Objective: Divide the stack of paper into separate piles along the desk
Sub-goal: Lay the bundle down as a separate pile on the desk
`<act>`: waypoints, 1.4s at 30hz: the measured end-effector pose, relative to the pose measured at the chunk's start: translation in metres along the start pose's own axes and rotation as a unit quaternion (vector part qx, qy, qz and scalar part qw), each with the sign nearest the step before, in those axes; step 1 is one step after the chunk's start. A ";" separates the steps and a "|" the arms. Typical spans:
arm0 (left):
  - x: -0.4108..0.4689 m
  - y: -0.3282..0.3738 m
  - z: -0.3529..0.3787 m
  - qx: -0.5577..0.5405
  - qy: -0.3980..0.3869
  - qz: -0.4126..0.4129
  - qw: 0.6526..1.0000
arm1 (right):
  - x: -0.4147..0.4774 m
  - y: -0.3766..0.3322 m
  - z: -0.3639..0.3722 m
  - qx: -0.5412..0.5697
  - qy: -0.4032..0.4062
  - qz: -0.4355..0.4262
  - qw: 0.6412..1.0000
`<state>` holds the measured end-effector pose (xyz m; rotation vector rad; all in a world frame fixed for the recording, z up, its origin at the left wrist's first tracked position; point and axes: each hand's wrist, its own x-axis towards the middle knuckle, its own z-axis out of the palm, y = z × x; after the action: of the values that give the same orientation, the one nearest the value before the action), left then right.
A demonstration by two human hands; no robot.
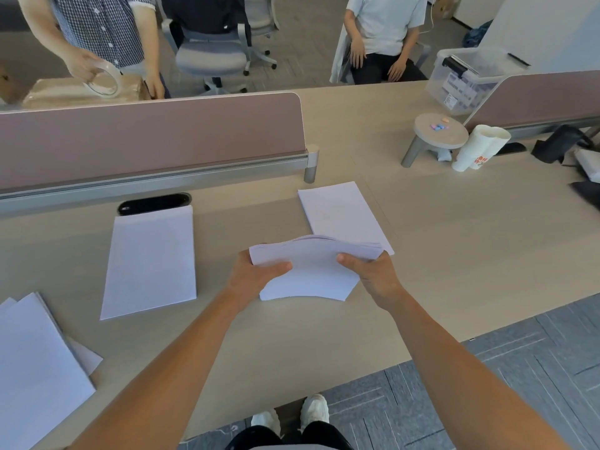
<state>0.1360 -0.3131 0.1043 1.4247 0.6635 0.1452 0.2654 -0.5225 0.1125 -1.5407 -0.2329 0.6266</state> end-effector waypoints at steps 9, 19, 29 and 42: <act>-0.003 -0.004 0.003 0.028 0.000 -0.002 1.000 | -0.003 -0.001 0.002 0.047 -0.011 0.001 0.999; -0.006 -0.013 -0.001 0.046 -0.009 0.021 0.999 | -0.006 0.007 -0.002 0.042 -0.020 -0.017 0.999; -0.003 -0.017 0.010 0.029 0.034 -0.007 0.999 | -0.007 0.007 0.001 0.043 0.008 0.014 0.999; 0.017 0.053 0.047 0.060 -0.068 0.084 0.992 | -0.024 -0.076 -0.039 0.018 0.077 -0.085 0.993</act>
<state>0.1887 -0.3372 0.1483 1.5916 0.4455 0.1407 0.2829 -0.5615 0.1900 -1.5074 -0.2323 0.3739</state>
